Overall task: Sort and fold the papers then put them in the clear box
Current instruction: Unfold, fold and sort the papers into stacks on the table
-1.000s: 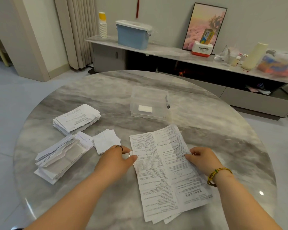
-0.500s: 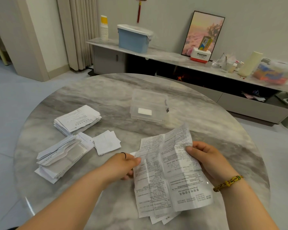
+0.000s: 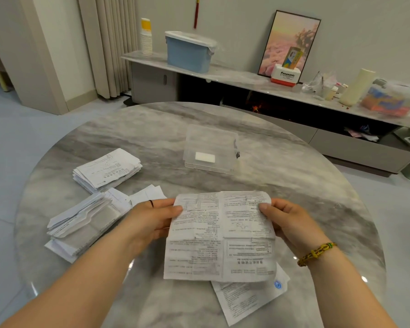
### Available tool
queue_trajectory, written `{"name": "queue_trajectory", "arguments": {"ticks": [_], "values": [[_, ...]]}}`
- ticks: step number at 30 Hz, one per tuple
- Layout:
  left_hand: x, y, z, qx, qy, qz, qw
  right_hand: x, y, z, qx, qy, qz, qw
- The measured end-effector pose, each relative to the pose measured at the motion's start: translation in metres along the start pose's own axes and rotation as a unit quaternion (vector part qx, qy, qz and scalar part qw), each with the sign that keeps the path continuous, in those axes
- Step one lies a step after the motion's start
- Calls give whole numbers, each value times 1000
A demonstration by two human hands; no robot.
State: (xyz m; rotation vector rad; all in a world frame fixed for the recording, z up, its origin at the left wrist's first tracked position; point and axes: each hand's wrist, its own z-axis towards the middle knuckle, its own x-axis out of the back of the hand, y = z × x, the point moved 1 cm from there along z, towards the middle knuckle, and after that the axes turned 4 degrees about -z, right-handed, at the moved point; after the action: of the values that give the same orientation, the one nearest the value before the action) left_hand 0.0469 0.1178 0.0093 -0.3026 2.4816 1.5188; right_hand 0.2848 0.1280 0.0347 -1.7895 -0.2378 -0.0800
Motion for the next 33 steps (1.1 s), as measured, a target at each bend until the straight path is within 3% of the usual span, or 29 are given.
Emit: {"name": "queue_trajectory", "arguments": {"ticks": [9,18,24,28,33], "values": [[8,7,0,-31,12,45,998,0,4,5,-46,-30,60,997],[11,15,-5,-37,-67,-29,997,-5,2,5,-73,-60,185,978],[10,16,-7,-28,-67,-50,996,-8,2,5,-57,-45,195,978],[9,15,-9,-23,-54,-35,998,-10,3,4,-37,-43,136,989],[9,15,-7,-50,-16,6,999,-8,4,8,-69,-10,130,989]]}}
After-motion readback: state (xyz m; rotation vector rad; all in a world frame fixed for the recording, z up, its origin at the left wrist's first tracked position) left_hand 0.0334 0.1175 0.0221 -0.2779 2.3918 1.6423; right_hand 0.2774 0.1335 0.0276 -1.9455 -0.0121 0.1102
